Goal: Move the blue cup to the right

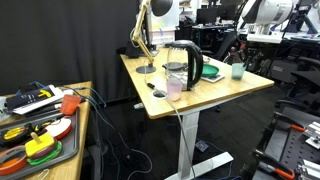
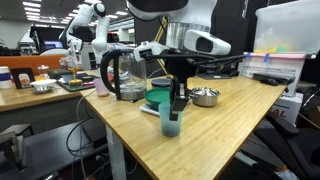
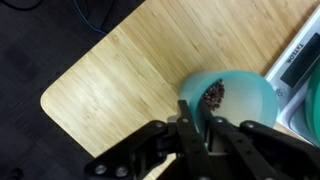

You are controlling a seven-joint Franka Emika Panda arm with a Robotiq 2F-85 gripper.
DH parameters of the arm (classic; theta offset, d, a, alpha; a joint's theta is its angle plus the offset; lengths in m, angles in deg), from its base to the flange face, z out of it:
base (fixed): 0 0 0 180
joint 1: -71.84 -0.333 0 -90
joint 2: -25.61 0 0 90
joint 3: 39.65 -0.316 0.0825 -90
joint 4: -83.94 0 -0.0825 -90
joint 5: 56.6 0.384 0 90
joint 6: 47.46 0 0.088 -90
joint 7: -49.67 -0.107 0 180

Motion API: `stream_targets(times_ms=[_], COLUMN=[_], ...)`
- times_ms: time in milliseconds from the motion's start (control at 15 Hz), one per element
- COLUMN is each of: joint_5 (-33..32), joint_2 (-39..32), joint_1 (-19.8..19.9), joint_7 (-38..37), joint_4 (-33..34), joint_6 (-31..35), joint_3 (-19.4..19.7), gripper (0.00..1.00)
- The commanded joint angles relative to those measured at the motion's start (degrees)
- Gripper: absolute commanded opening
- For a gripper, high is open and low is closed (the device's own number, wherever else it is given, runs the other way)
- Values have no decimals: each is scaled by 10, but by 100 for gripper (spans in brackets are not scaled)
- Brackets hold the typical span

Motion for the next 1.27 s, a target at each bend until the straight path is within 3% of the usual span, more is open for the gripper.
stream_targets(times_ms=[0,533,800,867,1200], joint_5=[19,82,101,85,84], joint_2=[-17,57,131,90,94], joint_1=[13,31,37,30,30], joint_7=[6,97,161,128,132], joint_4=[22,-42,-121,-82,-89], joint_6=[-16,-3,2,-1,0], joint_3=[-10,-13,-2,1,3], gripper=[45,99,100,100,100])
